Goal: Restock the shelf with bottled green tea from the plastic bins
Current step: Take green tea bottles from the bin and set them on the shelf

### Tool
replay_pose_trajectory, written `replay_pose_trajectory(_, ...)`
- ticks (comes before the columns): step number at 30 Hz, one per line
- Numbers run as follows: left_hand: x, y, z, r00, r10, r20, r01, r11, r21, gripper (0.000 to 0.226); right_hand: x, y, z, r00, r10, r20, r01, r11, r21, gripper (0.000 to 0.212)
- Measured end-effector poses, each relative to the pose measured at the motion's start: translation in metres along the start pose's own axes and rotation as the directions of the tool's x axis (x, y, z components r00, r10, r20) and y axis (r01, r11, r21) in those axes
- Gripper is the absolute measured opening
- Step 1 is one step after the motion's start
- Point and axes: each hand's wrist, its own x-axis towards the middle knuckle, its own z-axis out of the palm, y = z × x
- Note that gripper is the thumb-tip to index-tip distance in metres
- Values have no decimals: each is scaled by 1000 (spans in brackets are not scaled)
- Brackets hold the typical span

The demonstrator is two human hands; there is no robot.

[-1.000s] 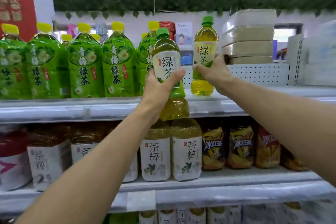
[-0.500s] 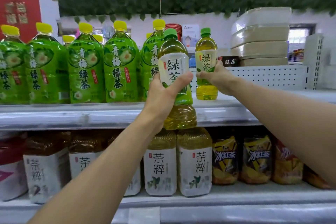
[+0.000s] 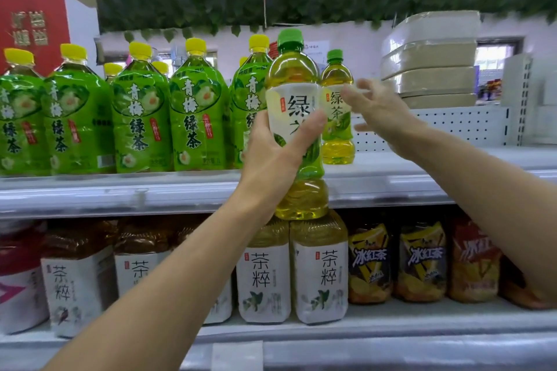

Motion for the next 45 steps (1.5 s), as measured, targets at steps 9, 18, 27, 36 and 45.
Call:
replay_pose_trajectory(9, 46, 45, 54, 997, 57, 54, -41, 965, -260, 58, -60, -46, -15, 958, -196, 208, 207, 978, -31, 42)
replay_pose_trajectory(18, 87, 9, 71, 988, -148, 36, 143, 983, 116, 75, -19, 15, -54, 996, 81, -23, -81, 997, 3, 62)
replay_pose_trajectory(27, 109, -35, 92, 906, -411, 103, 326, 831, 450, 97, -1, 50, -52, 972, 230, 39, -228, 973, -42, 26)
replay_pose_trajectory(36, 124, -52, 91, 920, -373, 119, 260, 809, 528, 91, 21, 63, -51, 949, 315, 17, -309, 940, -145, 49)
replay_pose_trajectory(45, 127, -64, 91, 949, -286, 129, 153, 781, 606, 95, 45, 75, -34, 953, 304, -3, -292, 913, -285, 50)
